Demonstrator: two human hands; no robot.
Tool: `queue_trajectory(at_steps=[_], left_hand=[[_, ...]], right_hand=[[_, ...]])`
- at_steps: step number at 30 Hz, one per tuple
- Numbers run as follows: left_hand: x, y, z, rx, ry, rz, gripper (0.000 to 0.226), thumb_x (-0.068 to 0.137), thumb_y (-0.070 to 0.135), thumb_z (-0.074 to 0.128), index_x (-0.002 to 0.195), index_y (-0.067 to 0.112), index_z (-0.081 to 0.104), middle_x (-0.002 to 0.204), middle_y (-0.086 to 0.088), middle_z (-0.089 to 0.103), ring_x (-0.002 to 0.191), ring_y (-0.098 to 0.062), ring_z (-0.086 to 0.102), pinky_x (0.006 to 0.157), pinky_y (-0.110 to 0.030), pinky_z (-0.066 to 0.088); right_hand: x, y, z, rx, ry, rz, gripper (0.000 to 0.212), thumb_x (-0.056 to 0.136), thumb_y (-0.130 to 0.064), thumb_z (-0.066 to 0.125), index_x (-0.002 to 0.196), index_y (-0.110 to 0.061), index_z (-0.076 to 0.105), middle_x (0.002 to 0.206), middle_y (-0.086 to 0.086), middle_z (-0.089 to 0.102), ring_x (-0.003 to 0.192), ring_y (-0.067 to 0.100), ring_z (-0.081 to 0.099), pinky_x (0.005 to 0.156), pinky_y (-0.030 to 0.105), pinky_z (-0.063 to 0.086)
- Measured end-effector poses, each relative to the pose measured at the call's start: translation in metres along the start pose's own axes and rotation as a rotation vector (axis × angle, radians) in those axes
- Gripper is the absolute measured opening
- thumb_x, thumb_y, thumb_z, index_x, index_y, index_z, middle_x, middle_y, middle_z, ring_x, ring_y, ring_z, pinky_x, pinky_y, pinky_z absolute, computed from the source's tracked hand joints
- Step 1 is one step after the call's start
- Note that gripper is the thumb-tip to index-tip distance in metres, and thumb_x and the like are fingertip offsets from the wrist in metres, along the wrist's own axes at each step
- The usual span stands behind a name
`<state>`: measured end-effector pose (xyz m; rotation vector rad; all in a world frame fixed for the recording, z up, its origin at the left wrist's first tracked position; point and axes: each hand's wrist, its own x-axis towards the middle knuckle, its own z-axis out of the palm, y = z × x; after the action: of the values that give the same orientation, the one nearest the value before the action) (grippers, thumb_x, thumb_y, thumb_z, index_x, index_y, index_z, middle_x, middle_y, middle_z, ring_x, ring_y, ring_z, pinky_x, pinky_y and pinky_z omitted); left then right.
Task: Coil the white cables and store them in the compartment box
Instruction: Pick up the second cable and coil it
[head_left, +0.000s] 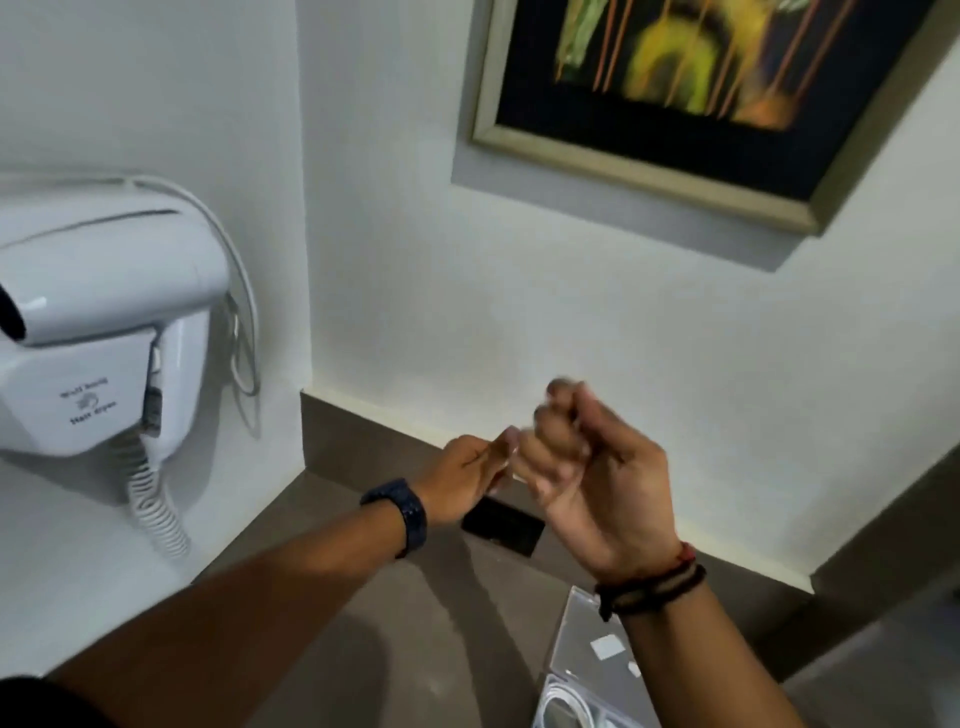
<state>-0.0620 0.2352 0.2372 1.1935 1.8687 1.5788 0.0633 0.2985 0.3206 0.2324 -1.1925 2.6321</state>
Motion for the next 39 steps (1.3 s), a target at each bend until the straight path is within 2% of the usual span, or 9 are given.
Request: queue_trajectory(at_steps=[5,8,11,15,19,23,27,32,39], left_hand=[[-0.018,0.047,0.021,0.216,-0.033,0.146,0.067,0.072,0.081,0.034,0.044,0.02,0.03,0.04,0.01,0.029,0.043,-0.012,0.026,0.049,-0.023,0.025],[-0.019,0.078,0.014,0.323,0.137,0.253,0.069,0.08,0.072,0.038,0.045,0.013,0.032,0.043,0.001,0.031,0.043,-0.016,0.03,0.052,-0.031,0.028],[-0.015,0.107,0.007,0.359,0.296,0.295,0.064,0.086,0.059,0.042,0.045,0.011,0.034,0.041,0.0,0.033,0.043,-0.023,0.042,0.052,-0.034,0.032],[-0.025,0.126,0.032,0.074,0.152,0.195,0.06,0.089,0.047,0.049,0.037,0.018,0.047,0.037,0.006,0.042,0.038,-0.008,0.038,0.058,-0.035,0.036],[-0.044,0.13,0.057,0.086,0.025,0.274,0.057,0.079,0.061,0.044,0.037,0.023,0.035,0.034,0.007,0.033,0.04,-0.009,0.027,0.048,-0.02,0.029],[-0.055,0.14,0.046,0.272,0.052,0.375,0.061,0.087,0.057,0.04,0.041,0.019,0.026,0.036,0.008,0.026,0.039,-0.01,0.022,0.045,-0.018,0.024],[-0.049,0.154,0.029,0.401,0.205,0.484,0.066,0.088,0.053,0.042,0.043,0.005,0.034,0.038,-0.006,0.033,0.036,-0.015,0.03,0.043,-0.035,0.028],[-0.034,0.153,0.017,0.314,0.324,0.373,0.065,0.084,0.059,0.042,0.042,0.009,0.037,0.04,0.0,0.037,0.038,-0.01,0.036,0.05,-0.032,0.033],[-0.055,0.132,0.052,0.266,0.027,0.341,0.062,0.083,0.066,0.033,0.036,0.026,0.036,0.033,0.01,0.035,0.037,-0.005,0.027,0.048,-0.02,0.027]], right_hand=[[-0.025,-0.066,0.011,-1.158,0.84,-0.891,0.012,0.093,-0.014,0.043,0.082,-0.015,0.045,0.077,0.003,0.048,0.068,0.01,0.048,0.067,0.03,0.042],[-0.055,-0.078,0.01,-1.979,0.705,-0.275,0.064,0.092,-0.057,0.021,0.067,-0.007,0.053,0.075,0.01,0.062,0.074,0.026,0.058,0.073,0.038,0.044],[-0.085,-0.066,0.034,-1.603,0.12,0.377,0.08,0.082,-0.073,0.01,0.053,-0.009,0.046,0.049,-0.005,0.053,0.048,0.016,0.045,0.061,0.033,0.038],[-0.1,-0.07,0.084,-0.551,-0.221,0.238,0.048,0.093,-0.044,0.03,0.056,-0.016,0.039,0.054,-0.003,0.036,0.048,0.016,0.023,0.05,0.029,0.017],[-0.092,-0.102,0.104,-0.283,0.169,-0.422,0.039,0.099,-0.035,0.032,0.066,-0.017,0.044,0.061,-0.003,0.048,0.051,0.011,0.044,0.051,0.023,0.033],[-0.087,-0.133,0.063,-1.182,0.947,-0.941,0.025,0.097,-0.01,0.039,0.08,-0.001,0.056,0.067,-0.003,0.052,0.062,0.006,0.051,0.06,0.01,0.037],[-0.1,-0.109,0.029,-2.124,0.651,-0.015,0.036,0.098,-0.032,0.036,0.077,-0.01,0.056,0.081,0.013,0.063,0.079,0.03,0.062,0.068,0.028,0.039],[-0.12,-0.082,0.07,-0.779,-0.126,0.406,0.064,0.086,-0.072,0.022,0.055,-0.017,0.036,0.044,-0.008,0.031,0.038,0.01,0.024,0.038,0.019,0.023],[-0.099,-0.115,0.109,-0.853,0.41,-0.854,0.027,0.095,-0.031,0.038,0.074,-0.018,0.048,0.059,-0.01,0.045,0.053,0.008,0.043,0.052,0.019,0.039]])
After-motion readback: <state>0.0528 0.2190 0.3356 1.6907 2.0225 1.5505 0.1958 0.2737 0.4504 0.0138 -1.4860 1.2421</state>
